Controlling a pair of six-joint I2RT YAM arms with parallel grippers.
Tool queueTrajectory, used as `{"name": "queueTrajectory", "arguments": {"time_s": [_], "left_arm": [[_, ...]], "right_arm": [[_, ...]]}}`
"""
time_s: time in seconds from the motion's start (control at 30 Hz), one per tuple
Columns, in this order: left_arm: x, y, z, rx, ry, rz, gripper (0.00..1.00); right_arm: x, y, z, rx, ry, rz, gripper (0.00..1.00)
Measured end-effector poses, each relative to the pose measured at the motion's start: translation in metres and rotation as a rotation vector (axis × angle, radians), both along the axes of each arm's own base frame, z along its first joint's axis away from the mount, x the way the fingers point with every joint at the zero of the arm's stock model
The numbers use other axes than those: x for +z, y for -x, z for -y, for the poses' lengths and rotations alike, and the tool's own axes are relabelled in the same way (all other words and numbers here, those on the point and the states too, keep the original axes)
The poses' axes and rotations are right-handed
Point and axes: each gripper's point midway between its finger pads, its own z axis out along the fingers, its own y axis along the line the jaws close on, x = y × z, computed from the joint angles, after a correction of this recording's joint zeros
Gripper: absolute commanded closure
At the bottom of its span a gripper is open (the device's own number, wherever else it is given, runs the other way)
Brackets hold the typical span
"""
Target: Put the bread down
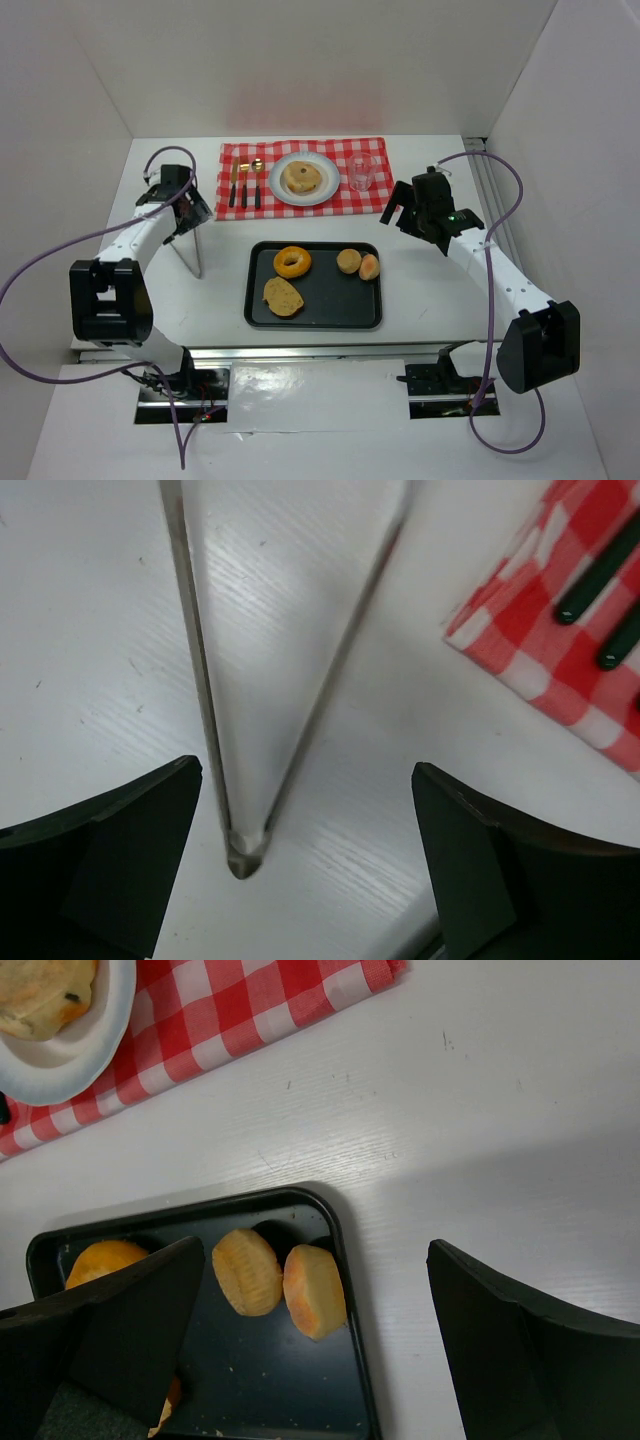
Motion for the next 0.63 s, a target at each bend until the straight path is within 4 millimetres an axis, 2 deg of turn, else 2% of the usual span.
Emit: {"name": "queueTrajectory", "arguments": {"time_s": [0.1,0.2,0.27,0.33,0.43,0.53,0.63], "left_arm": [[0.024,-0.012,0.006,-0.036,0.024,0.023,0.00],[0.065,-0.026,0.018,-0.099,0.033,0.086,0.00],[0.090,-0.026,0.032,-0.165,0.042,0.133,0.00],[0.114,-0.014,0.056,-0.271,0.081,0.197,0.00],[0.134,0.017,0.086,-0.405,0.148,0.293,0.00],[0.134,0.048,0.099,-0.480,0.190,0.340,0.01],[0.122,0.063,0.105,-0.515,0.223,0.327,0.03]], "right_arm": [[0.000,0.000,0.000,0.000,0.000,0.000,0.00],[0.000,0.000,0.001,-0.006,0.006,0.000,0.00],[0.000,0.000,0.003,-0.012,0.012,0.001,0.00],[-0.001,0.000,0.003,-0.013,0.015,0.002,0.00],[-0.001,0.000,0.002,-0.013,0.017,-0.001,0.00],[-0.002,0.000,0.002,-0.014,0.019,-0.001,0.00],[-0.002,0.000,0.002,-0.015,0.020,-0.001,0.00]]}}
